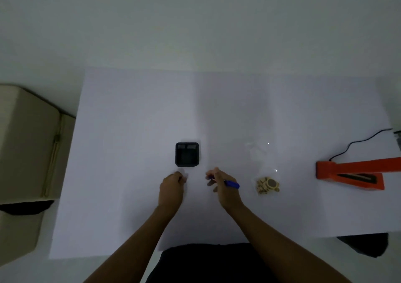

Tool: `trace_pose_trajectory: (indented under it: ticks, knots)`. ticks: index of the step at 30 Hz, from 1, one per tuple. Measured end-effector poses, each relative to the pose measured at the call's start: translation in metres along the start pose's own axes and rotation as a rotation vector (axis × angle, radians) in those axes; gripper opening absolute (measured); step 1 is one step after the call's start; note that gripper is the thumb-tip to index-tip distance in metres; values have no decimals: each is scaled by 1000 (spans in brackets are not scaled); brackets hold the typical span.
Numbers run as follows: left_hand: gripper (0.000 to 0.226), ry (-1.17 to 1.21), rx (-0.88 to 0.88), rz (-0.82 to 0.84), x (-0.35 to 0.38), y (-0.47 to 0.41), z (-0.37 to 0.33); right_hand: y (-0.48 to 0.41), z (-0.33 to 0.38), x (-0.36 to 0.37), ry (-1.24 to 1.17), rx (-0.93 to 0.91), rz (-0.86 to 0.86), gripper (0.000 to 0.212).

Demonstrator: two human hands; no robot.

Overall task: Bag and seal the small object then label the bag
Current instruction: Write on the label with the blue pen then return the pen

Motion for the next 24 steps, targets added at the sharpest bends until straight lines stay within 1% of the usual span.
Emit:
trace_pose_trajectory:
  ticks: [2,3,6,9,12,16,21,24]
  knots:
    - [16,229,-23,39,-13,11,-14,-4,21,3,-7,-55,9,60]
    - [16,337,-43,78,-20,18,-21,-6,32,5,-22,-85,10,62]
    - [13,637,-112,218,-44,38,-40,-10,73,4,-74,-174,-2,53]
    - [16,835,-163,342,-59,51,-53,-12,98,-2,-122,-243,-60,46]
    - [20,919,-189,403,-68,59,-62,-10,115,-8,-156,-284,-112,45]
    - [21,974,-210,447,-72,66,-68,-8,127,-15,-215,-279,-201,43]
    - [22,1003,-214,519,-69,73,-75,-8,133,-18,-159,-330,-211,44]
    - [23,986,-211,525,-66,77,-79,-9,134,-17,-136,-334,-205,47]
Point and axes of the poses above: each hand's wrist, its own y-axis away from the middle knuckle, its own x-axis out of the palm, z = x × y, the point moved 6 cm from there along -y, towards the middle knuckle, and after that the axes turned 14 degrees about -x, right-handed, at the moved point
